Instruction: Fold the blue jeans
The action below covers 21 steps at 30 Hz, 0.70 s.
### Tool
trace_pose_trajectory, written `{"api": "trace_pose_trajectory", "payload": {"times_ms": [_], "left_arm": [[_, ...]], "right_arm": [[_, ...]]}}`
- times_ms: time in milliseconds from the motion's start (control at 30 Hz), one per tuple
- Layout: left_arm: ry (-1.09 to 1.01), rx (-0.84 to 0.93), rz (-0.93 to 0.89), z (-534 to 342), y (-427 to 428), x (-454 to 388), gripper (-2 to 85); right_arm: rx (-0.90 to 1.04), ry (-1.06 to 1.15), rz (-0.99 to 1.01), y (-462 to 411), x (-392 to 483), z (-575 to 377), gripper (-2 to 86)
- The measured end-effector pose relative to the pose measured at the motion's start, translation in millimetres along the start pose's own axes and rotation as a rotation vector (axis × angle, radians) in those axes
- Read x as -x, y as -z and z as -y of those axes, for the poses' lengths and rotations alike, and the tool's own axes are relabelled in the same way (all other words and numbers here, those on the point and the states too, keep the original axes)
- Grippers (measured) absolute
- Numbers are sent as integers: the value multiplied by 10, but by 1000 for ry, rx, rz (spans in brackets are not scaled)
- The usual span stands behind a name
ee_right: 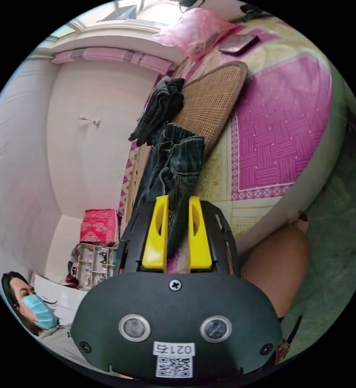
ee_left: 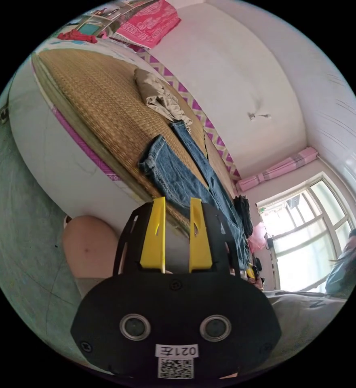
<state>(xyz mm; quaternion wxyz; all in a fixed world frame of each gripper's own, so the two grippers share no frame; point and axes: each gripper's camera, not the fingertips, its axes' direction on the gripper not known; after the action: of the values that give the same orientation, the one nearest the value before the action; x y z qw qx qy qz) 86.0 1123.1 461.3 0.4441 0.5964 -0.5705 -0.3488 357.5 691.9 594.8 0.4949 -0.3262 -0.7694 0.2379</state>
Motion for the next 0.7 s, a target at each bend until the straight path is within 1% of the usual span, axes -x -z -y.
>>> {"api": "trace_pose_trajectory", "payload": {"times_ms": [133,233,567,633,700], "left_arm": [[33,32,-40,-78,-121,-206,97],[45,42,-78,-109,-253,-455,101],[57,20,-75,2,-811,-1614,87],[91,36,-68,19,-936,-1836,82],[138,41,-97,27,-1082,-2134,81]], "right_arm": [[-31,-9,74,46,-128,-53,19],[-26,36,52,29,-47,-26,8],[5,46,70,-229,169,210,2],[3,37,82,-329,233,262,2],[2,31,91,-415,289,310,2]]}}
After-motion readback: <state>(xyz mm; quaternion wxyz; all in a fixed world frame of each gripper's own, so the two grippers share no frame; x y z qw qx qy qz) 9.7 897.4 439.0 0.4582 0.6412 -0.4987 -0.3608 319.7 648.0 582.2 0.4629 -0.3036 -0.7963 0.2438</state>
